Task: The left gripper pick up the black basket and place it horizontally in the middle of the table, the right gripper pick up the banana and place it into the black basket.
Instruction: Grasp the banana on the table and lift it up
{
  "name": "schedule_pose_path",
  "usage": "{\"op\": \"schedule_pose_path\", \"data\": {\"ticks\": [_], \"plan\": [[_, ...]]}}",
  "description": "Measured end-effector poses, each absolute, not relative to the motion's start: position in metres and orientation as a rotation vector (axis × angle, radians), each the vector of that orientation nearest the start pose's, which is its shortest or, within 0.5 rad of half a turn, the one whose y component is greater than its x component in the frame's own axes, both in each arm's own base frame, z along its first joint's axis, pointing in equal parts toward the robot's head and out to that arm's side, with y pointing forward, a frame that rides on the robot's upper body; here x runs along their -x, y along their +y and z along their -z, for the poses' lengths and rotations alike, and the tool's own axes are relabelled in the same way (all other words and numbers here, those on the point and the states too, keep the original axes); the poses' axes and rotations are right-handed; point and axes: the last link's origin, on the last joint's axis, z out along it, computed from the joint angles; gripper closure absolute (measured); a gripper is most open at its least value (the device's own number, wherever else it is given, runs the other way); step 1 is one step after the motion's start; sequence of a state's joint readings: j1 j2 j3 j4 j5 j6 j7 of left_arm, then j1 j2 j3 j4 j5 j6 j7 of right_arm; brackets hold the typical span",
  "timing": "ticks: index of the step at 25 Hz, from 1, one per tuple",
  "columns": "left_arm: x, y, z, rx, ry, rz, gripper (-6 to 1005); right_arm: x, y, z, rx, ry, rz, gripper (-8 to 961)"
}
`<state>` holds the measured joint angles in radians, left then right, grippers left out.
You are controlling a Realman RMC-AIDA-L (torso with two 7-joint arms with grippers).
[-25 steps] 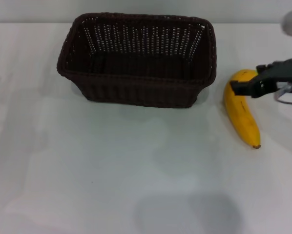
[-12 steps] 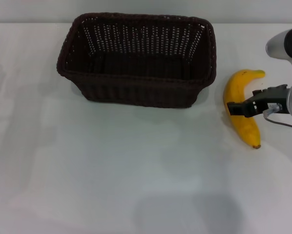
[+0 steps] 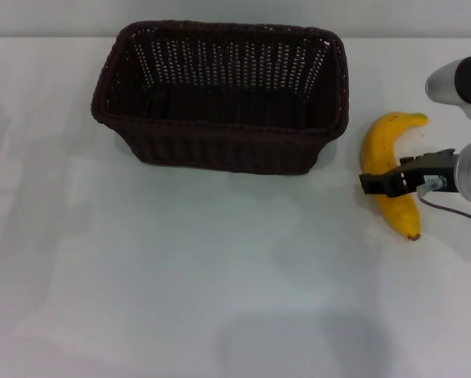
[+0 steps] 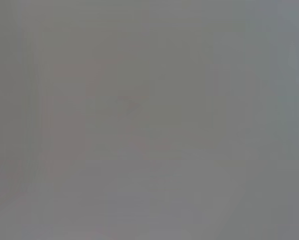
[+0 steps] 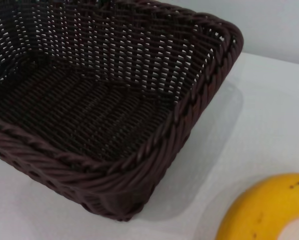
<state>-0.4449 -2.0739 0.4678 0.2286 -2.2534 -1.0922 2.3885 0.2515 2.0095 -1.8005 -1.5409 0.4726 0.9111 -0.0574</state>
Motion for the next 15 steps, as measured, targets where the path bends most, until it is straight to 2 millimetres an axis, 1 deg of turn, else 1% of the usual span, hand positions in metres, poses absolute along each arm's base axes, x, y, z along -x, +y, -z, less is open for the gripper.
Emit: {"op": "schedule_pose_path", "data": {"ticks": [6, 15], "plan": [[0.3704, 0.3457, -0.0673, 1.325, -0.826, 0.925, 164, -0.2119, 0.3397, 0.0273, 2.171, 1.074, 0.041, 352], [0.3702, 0.3459, -0.0673, 1.325, -0.827, 0.927, 164, -0.2143, 0.3419, 0.0298, 2.177, 1.069, 0.054, 376]]}}
